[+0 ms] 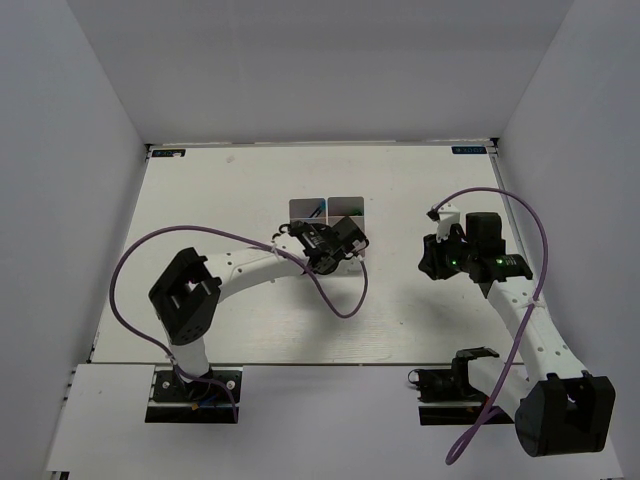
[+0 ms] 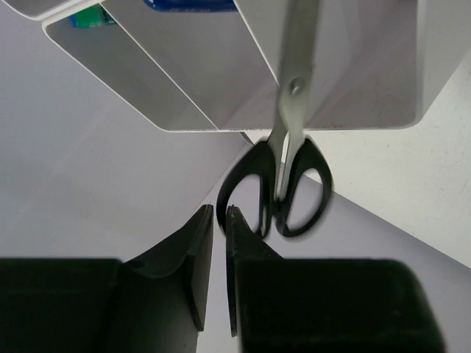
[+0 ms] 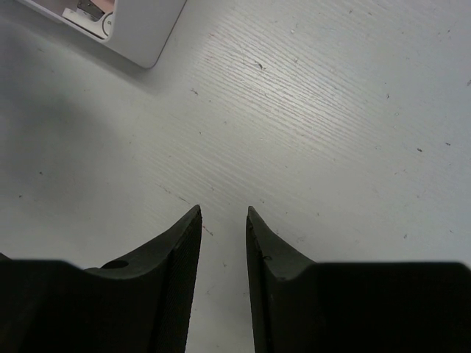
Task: Sort the stationery into containers
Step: Place the scissors in the storage box.
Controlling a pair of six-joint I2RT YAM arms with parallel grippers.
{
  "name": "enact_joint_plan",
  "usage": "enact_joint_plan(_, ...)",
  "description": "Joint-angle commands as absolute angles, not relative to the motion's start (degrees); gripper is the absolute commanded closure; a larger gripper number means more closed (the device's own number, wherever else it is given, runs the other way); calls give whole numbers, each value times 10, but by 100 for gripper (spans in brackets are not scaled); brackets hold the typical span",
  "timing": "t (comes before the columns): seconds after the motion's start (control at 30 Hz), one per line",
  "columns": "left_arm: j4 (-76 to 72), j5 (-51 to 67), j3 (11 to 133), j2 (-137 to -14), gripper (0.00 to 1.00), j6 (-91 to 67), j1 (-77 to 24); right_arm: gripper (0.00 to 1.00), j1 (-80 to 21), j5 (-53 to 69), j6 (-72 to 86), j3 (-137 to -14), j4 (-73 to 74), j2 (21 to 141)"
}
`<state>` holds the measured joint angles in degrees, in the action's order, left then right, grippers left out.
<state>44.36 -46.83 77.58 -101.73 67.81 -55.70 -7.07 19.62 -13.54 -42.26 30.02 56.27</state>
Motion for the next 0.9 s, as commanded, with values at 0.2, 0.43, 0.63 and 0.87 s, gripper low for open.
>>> enact_joint_plan(0.2, 416, -495, 764, -1015, 66, 681, -568, 65, -61, 211, -135, -421, 300, 558)
enact_joint_plan(0.43, 409, -528, 776, -998, 54, 669, -585, 64, -57, 217, -134, -422, 302, 555)
enact_joint_plan(0.63, 442, -589, 838, -972, 5, 544, -622, 49, -55, 219, -135, -425, 307, 553)
enact_joint_plan(0.87, 762, -414, 996, -930, 0, 38, -600, 9, -55, 203, -109, -430, 301, 553)
